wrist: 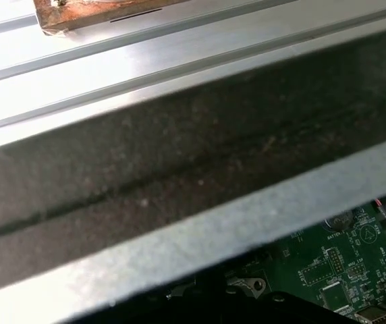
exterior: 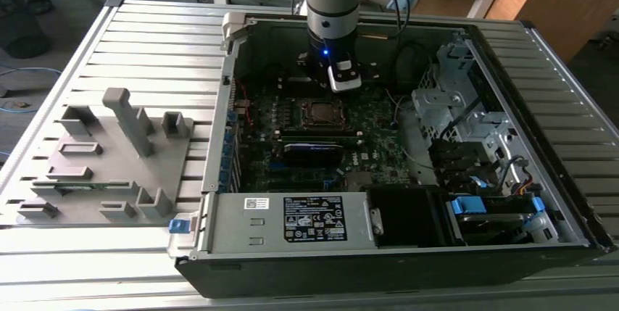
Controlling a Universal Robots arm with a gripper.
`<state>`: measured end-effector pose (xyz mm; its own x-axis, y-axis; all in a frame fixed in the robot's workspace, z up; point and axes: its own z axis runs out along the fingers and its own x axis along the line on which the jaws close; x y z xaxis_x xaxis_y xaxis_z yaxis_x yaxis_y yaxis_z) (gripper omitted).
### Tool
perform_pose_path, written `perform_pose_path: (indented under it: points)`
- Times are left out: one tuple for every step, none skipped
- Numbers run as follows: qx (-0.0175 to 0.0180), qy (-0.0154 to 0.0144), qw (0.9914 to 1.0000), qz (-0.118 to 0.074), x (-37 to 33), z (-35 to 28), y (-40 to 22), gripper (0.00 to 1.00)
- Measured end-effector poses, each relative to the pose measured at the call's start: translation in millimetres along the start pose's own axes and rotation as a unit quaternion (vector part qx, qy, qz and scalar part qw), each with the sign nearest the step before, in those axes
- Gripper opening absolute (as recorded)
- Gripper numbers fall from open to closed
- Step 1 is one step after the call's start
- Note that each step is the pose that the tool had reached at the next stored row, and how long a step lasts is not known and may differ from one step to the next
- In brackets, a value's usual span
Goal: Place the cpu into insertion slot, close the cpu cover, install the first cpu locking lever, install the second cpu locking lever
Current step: 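Install the first cpu locking lever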
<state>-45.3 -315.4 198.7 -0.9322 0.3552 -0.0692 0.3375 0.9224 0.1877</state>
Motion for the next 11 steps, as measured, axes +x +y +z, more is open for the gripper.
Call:
perform_pose_path:
  points:
    - [-0.0003, 0.0001, 1.0, 0.0, 0.0, 0.0, 0.1, 0.11]
    - [-0.0006, 0.0002, 1.0, 0.0, -0.1, 0.1, 0.1, 0.11]
    - [-0.0007, 0.0002, 1.0, 0.0, 0.0, 0.1, 0.0, 0.11]
    - [-0.0006, 0.0002, 1.0, 0.0, 0.0, -0.2, 0.0, 0.11]
    - [-0.0005, 0.0002, 1.0, 0.0, -0.1, -0.6, 0.0, 0.11]
    - [-0.0005, 0.0002, 1.0, 0.0, -0.1, -0.8, 0.1, 0.11]
    - [-0.0007, 0.0001, 1.0, 0.001, -0.1, -0.8, 0.2, 0.11]
    - [-0.0009, 0.0001, 1.0, 0.001, -0.1, -0.8, 0.2, 0.11]
    - [-0.0013, 0.0003, 1.0, 0.001, -0.1, -0.9, 0.2, 0.11]
    - [-0.0019, 0.0006, 1.0, 0.001, -0.1, -1.0, 0.1, 0.11]
    - [-0.0032, 0.0009, 0.99999, 0.001, -0.1, -1.0, 0.1, 0.11]
